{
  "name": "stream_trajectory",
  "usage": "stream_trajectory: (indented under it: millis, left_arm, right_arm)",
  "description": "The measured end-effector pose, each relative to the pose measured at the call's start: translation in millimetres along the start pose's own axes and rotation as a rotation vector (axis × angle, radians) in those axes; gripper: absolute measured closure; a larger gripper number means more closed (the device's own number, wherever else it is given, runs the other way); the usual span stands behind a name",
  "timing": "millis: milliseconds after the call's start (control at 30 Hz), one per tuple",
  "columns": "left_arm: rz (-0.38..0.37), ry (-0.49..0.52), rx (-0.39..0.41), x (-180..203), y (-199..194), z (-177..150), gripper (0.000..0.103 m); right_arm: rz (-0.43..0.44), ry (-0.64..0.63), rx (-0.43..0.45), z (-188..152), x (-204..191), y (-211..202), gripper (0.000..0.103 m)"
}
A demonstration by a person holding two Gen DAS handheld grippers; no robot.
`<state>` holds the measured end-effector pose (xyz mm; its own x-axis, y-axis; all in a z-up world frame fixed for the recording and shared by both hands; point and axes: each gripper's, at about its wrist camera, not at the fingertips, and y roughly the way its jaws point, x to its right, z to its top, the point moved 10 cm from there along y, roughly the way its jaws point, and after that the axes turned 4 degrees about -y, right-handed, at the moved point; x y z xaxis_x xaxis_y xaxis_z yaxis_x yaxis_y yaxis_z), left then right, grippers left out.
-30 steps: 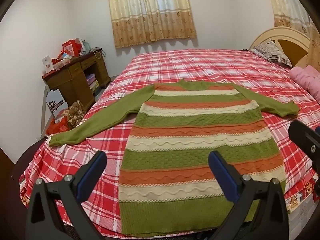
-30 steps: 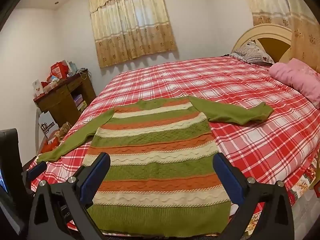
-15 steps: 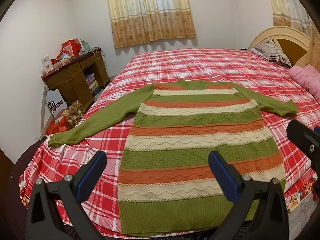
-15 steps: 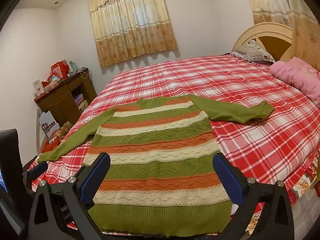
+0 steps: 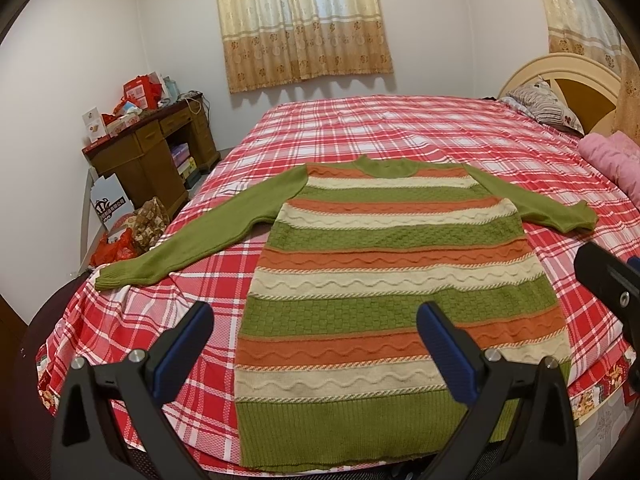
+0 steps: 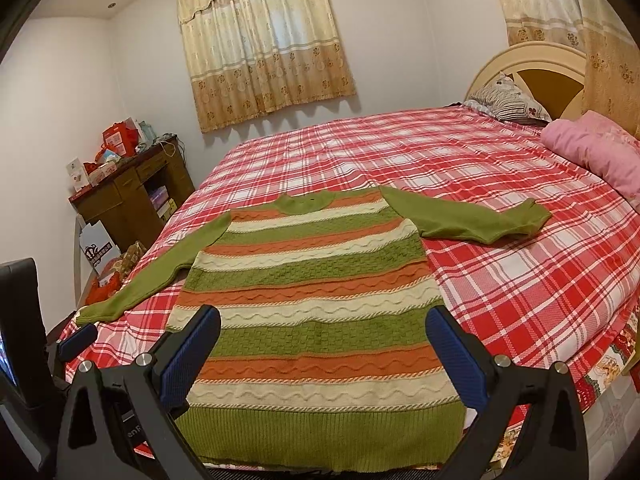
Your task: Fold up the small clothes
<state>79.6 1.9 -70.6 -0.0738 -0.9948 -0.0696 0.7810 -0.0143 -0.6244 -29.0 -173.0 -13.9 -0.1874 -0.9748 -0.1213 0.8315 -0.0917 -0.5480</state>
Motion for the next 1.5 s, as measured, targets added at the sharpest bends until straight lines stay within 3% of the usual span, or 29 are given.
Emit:
stream_trajectory:
  millis: [833, 1100, 1500]
  left_arm:
    - [-0.004, 0.001, -0.028, 1, 13, -7, 0.000]
    - [-0.007, -0.011, -0.066, 9, 43, 2, 0.000]
    - [-0.019, -0.005, -0.081, 31, 98, 34, 0.000]
  right_arm:
    - [-0.012, 0.018, -0.016, -3, 9, 10, 0.001]
    - [-0.092, 0.049, -0.007, 10, 47, 31, 0.001]
    - [-0.228, 0.154, -0.035, 42, 152, 70, 0.001]
